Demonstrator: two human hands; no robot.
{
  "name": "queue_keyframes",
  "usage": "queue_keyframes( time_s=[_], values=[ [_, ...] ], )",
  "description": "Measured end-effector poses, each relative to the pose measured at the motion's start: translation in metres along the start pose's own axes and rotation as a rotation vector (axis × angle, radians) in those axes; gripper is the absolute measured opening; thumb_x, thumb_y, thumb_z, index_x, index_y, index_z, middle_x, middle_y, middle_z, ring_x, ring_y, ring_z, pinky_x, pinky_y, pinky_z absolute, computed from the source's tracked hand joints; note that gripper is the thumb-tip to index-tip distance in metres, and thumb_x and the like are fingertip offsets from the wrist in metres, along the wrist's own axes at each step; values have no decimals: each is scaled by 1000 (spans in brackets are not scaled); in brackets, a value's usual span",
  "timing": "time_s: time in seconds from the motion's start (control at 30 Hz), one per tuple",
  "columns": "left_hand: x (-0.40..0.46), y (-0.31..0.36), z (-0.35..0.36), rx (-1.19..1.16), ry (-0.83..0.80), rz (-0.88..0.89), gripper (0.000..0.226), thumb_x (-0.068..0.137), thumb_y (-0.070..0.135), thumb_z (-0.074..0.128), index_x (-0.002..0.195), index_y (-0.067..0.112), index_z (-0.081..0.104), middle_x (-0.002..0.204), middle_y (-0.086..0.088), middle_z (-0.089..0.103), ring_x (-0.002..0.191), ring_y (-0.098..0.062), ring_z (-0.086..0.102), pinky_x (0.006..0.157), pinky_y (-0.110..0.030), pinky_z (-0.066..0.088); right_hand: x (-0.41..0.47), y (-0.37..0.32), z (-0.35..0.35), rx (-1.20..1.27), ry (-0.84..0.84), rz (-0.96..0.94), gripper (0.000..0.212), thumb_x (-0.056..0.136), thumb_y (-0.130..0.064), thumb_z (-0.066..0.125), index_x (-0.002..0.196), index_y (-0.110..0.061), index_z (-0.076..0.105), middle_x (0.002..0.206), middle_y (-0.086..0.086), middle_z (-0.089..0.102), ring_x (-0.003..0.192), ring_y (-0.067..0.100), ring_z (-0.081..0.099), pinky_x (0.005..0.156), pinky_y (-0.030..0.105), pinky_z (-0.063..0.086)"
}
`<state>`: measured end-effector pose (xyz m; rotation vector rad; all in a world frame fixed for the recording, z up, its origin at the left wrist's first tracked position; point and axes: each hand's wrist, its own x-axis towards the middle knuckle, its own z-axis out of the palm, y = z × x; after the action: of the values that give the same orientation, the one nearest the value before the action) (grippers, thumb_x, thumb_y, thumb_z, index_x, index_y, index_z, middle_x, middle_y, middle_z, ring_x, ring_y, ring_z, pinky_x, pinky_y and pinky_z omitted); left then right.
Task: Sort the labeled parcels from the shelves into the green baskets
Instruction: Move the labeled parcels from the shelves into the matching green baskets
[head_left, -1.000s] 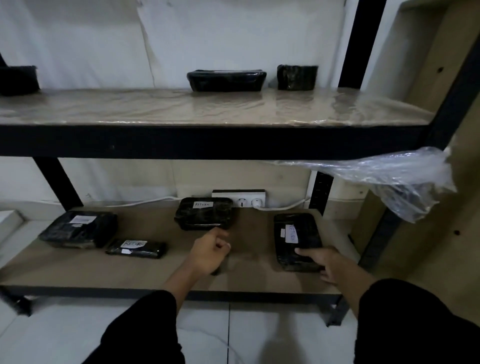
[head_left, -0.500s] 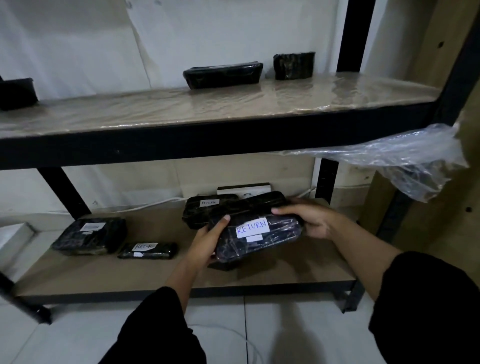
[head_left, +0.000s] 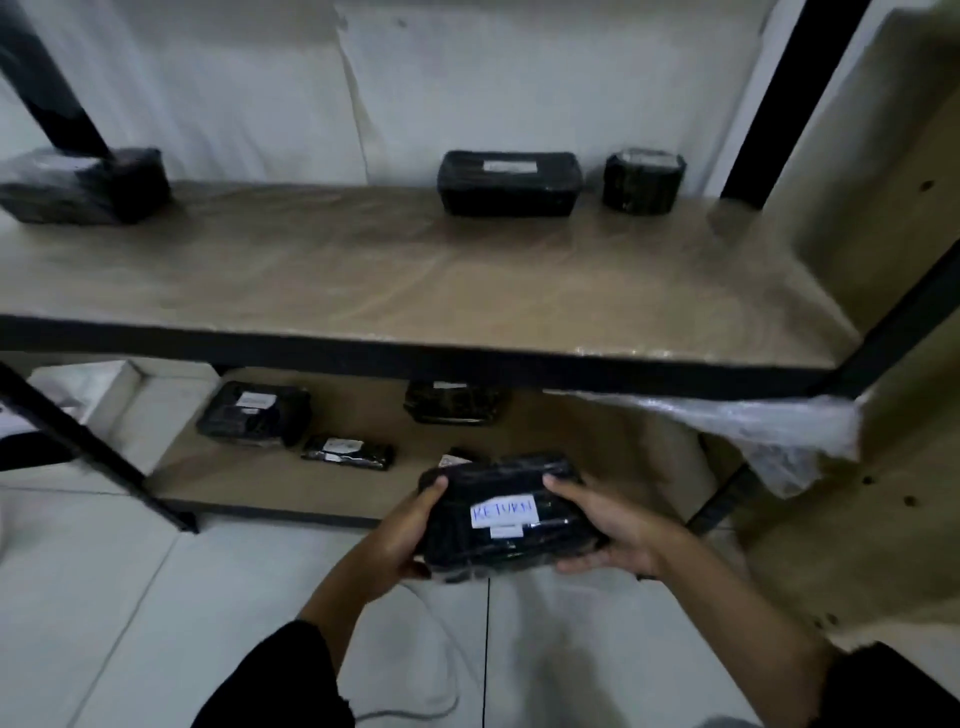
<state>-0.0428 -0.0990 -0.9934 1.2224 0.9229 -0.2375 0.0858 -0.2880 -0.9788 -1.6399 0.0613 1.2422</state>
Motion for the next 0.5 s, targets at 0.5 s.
queue_keyframes(
  time_s=[0.5],
  values=[
    [-286, 208, -4, 97, -175, 137, 52, 76, 60, 64, 121, 35, 53, 117, 1, 68, 107, -24, 65, 93, -50, 50, -315, -175, 55, 139, 88, -105, 28, 88, -42, 60, 113, -31, 53, 106, 6, 71, 87, 27, 71, 65, 42, 59]
  ],
)
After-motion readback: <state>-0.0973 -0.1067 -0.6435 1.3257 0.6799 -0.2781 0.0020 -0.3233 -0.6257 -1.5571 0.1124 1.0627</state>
